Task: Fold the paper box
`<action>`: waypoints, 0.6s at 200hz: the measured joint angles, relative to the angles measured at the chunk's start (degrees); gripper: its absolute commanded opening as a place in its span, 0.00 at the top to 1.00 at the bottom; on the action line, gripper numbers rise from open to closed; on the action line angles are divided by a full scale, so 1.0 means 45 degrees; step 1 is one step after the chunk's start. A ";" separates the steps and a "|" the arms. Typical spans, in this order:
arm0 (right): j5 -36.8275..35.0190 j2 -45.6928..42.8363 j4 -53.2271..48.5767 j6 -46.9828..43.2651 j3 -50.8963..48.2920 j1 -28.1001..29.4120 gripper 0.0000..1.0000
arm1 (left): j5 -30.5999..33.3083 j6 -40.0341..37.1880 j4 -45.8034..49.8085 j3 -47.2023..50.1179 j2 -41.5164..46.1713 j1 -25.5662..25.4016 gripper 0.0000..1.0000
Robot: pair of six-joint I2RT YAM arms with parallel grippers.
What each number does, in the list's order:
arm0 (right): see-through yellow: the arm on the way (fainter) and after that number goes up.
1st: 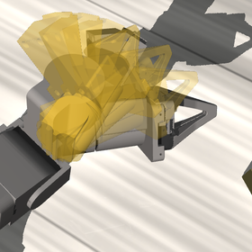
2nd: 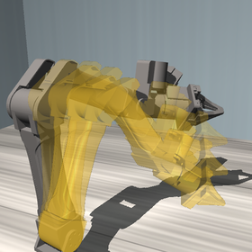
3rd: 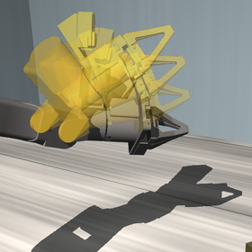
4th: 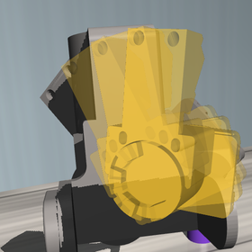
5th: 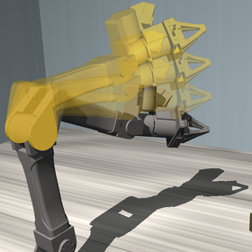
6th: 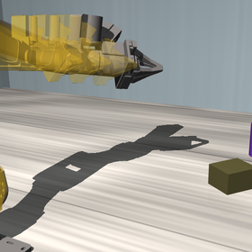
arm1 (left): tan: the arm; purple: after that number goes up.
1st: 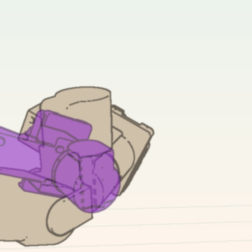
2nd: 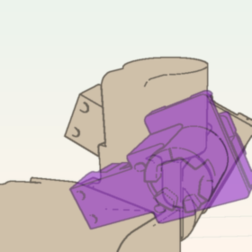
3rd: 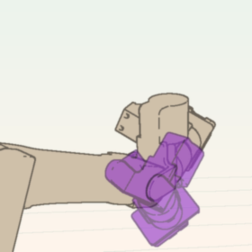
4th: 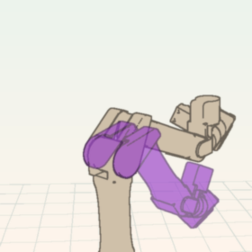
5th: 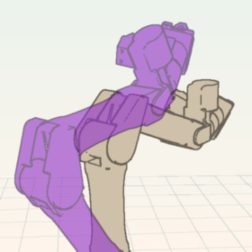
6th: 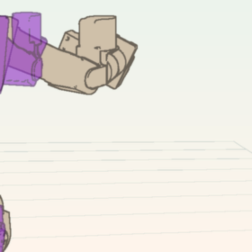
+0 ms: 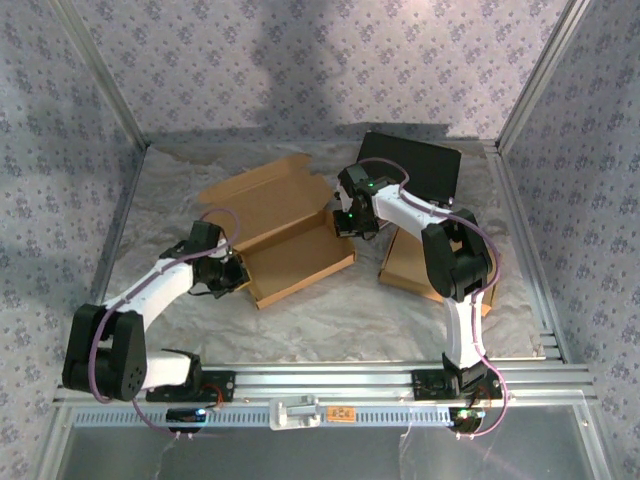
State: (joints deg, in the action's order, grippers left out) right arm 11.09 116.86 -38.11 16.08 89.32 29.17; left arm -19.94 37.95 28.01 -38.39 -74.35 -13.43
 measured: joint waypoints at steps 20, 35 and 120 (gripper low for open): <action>-0.0058 -0.0024 -0.0005 0.0000 0.0000 0.0029 1.00 | 0.0219 0.0000 0.0151 -0.0102 -0.0087 -0.0092 0.82; -0.0097 -0.0073 -0.0005 0.0000 0.0000 0.0068 1.00 | 0.0403 0.0005 0.0199 -0.0102 -0.0306 -0.0141 0.80; -0.0257 -0.0418 0.0063 0.0010 -0.0146 0.0316 1.00 | 0.0884 -0.0092 0.0869 -0.0369 -0.1064 -0.0311 1.00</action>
State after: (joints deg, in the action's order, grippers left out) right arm 9.93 114.98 -37.82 16.12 88.66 30.59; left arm -15.97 37.54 31.92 -40.05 -79.13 -14.83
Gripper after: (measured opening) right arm 0.069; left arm 0.066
